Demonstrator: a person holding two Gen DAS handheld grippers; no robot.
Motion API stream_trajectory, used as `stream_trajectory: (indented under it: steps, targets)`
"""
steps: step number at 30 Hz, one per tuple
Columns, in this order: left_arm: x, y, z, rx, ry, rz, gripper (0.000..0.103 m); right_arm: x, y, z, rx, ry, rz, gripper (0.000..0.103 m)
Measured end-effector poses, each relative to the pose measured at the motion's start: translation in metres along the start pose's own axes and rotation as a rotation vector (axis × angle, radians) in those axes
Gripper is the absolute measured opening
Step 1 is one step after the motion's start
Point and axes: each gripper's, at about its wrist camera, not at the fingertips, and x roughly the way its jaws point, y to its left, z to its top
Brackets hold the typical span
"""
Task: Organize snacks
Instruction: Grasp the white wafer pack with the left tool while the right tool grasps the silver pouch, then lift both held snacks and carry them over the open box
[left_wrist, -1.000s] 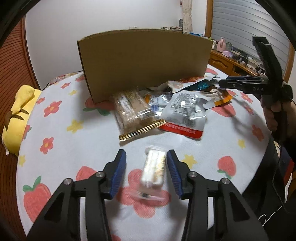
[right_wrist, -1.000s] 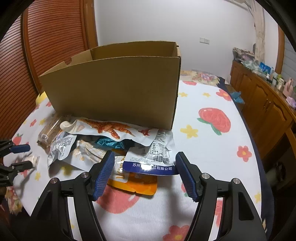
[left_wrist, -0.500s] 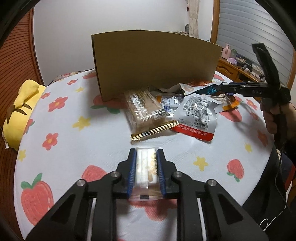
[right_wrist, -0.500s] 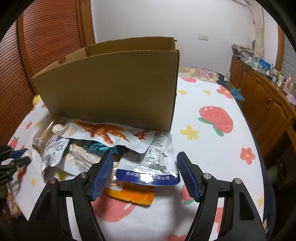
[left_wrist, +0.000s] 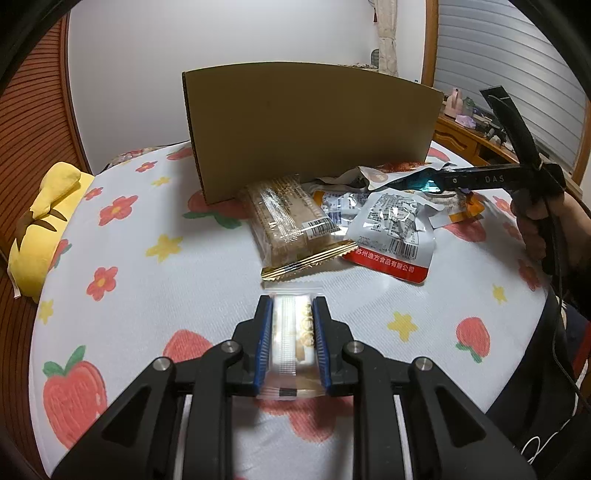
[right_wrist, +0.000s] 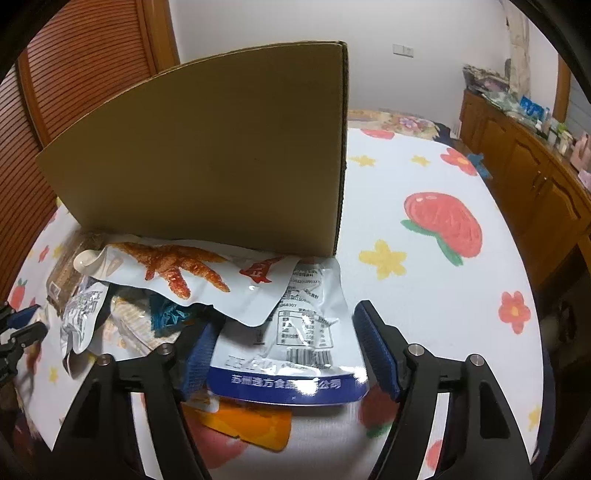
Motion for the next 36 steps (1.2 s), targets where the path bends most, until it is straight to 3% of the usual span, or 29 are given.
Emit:
stream_trajectory:
  steps: [9, 20, 36]
  targets:
    - [0.001, 0.000, 0.001, -0.003, -0.001, 0.006, 0.022, -0.009, -0.007, -0.008, -0.015, 0.010, -0.007, 0.067]
    - [-0.001, -0.004, -0.001, -0.009, -0.011, 0.016, 0.020, -0.029, -0.023, -0.031, 0.017, -0.045, -0.026, 0.067]
    - [-0.041, -0.034, 0.024, 0.030, -0.124, -0.032, 0.020, -0.025, -0.021, -0.034, 0.026, -0.044, -0.030, 0.068]
